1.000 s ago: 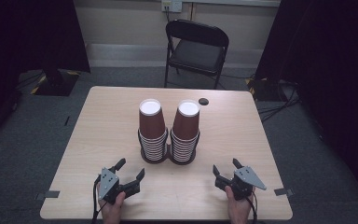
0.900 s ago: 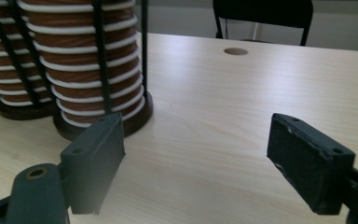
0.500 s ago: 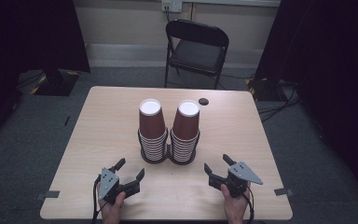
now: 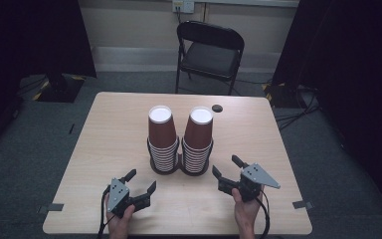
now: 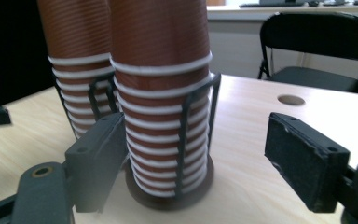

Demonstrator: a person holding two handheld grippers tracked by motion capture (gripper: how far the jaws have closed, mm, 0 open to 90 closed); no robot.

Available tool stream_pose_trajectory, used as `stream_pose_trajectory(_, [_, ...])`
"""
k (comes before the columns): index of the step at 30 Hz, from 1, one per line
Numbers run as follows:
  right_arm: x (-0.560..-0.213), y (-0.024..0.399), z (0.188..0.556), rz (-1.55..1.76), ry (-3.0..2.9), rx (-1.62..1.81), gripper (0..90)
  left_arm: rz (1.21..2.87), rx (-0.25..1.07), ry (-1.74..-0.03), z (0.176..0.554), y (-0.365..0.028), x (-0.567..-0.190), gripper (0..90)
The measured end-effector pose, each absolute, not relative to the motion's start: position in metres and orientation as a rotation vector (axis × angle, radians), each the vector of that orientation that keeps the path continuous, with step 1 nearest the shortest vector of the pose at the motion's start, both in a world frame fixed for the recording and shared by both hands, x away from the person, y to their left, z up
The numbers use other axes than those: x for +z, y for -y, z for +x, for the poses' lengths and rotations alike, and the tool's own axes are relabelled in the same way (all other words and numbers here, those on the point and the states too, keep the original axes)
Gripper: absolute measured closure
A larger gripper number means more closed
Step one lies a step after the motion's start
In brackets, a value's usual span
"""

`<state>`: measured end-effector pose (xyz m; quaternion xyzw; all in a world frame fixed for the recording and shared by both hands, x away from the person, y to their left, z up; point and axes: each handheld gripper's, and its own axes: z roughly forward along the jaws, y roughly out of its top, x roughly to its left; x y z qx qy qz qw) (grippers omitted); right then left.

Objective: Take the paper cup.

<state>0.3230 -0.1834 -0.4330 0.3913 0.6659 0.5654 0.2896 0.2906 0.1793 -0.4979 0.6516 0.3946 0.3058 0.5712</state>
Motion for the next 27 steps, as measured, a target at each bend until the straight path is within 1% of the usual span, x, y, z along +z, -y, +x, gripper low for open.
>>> stream_pose_trajectory(7, [-0.416,0.182,0.335,1.021,-1.797,1.564,13.2,1.506,0.714,-0.917,0.289,-0.181,-0.499,17.2])
stream_pose_trajectory(27, [-0.376,0.164,0.363,0.931,-1.842,1.649,13.1,1.489,0.725,-0.899,0.287,-0.182,-0.499,17.2])
